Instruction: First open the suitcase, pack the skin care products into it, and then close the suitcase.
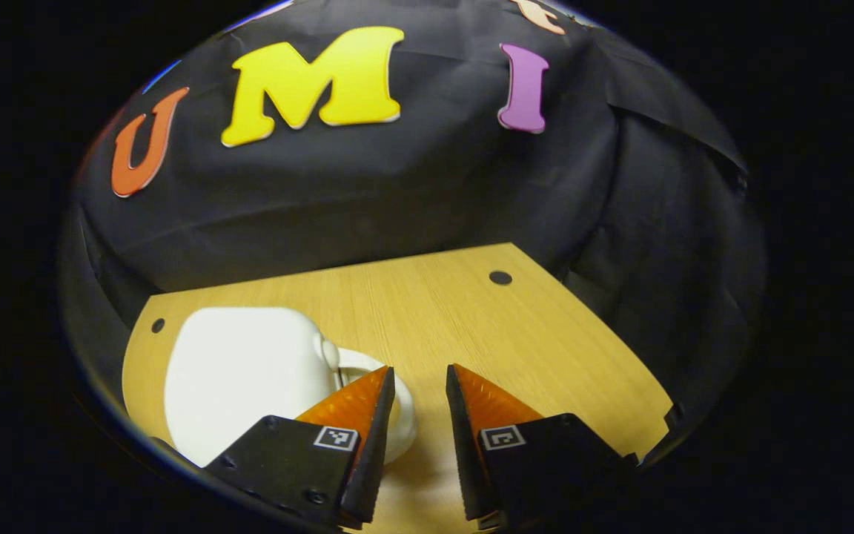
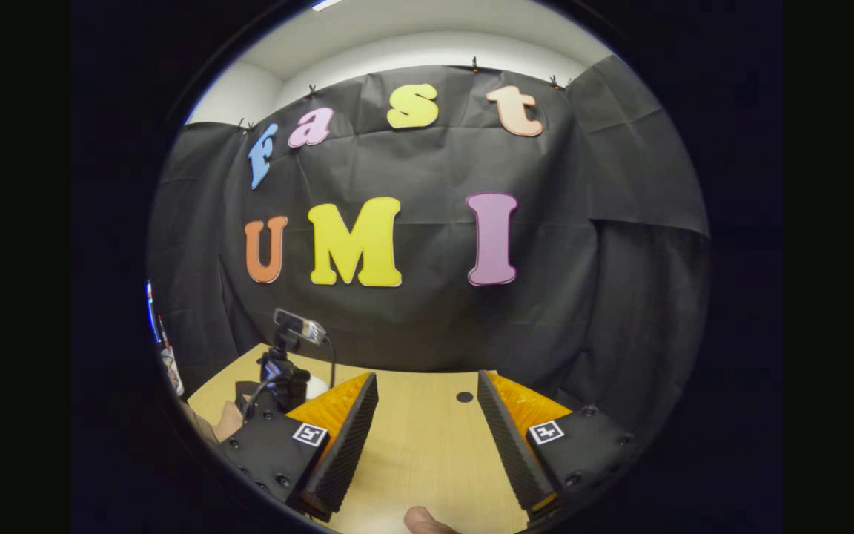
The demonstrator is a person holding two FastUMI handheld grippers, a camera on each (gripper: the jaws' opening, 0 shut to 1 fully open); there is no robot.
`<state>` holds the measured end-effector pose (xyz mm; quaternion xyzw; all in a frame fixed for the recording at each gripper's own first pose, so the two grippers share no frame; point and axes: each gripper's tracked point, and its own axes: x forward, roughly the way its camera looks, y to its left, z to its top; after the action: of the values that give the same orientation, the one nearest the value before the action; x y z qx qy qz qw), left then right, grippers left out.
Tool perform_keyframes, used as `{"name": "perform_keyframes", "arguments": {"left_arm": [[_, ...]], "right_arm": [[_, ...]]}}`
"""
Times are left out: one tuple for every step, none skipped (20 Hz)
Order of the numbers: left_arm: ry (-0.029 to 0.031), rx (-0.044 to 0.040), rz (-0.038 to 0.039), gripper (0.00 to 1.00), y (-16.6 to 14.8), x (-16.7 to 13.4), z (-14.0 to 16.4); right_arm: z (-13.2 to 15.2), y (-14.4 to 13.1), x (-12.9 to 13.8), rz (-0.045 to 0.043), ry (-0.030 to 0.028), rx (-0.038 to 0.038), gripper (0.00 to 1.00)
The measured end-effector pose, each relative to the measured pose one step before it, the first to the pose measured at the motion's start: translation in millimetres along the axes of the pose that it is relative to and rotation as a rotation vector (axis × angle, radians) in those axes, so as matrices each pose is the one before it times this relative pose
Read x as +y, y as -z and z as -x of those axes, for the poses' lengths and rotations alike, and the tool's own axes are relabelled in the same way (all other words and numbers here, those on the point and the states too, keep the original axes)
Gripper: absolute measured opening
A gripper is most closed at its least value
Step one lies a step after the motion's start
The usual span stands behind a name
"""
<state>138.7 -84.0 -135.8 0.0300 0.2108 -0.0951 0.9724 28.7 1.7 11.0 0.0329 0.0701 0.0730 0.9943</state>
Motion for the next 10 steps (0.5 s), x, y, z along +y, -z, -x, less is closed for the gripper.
{"name": "perform_keyframes", "arguments": {"left_arm": [[-0.02084,-0.0556,0.01838,0.53,-19.72,9.37,16.0],[-0.02257,-0.05875,0.01238,0.61,-21.98,10.51,15.46],[-0.02532,-0.05166,0.00515,0.93,-18.07,11.2,14.99],[-0.02389,-0.05218,0.00994,0.99,-17.01,12.35,13.81],[-0.01856,-0.0419,0.01974,0.99,-16.02,9.58,16.24],[-0.01854,-0.02776,0.01825,0.98,-10.75,12.84,10.98],[-0.02221,-0.01923,0.01421,0.98,-6.27,10.52,12.48],[-0.02061,-0.01539,0.00458,0.98,-7.97,11.3,9.34],[-0.01113,-0.01754,0.00439,0.98,-6.42,11.23,6.78],[-0.01185,-0.01634,0.00294,0.98,-7.81,11.23,7.04]], "right_arm": [[0.25,-4.94,5.15,0.00419,-0.00113,-0.01156,0.8],[-0.01,-4.36,5.16,0.00473,-0.00162,-0.01424,0.8],[0.09,-4.19,6.86,0.00562,-0.00466,-0.01117,0.8],[-0.48,-2.38,6.33,0.0031,-0.00458,-0.00612,0.8],[-0.78,-1.05,5.59,0.00085,-0.00319,-0.00273,0.8],[-2.24,-0.87,7.35,-0.00212,-0.00595,-0.00076,0.8],[-2.11,-0.32,6.25,-0.00198,-0.00363,0.00133,0.79],[-2.51,-1.75,8.64,-0.00247,-0.00558,-0.00272,0.79],[-1.93,-1.75,7.31,0.00034,-0.00409,-0.00336,0.8],[-3.1,-1.35,6.35,0.00235,0.00071,-0.00466,0.8]]}}
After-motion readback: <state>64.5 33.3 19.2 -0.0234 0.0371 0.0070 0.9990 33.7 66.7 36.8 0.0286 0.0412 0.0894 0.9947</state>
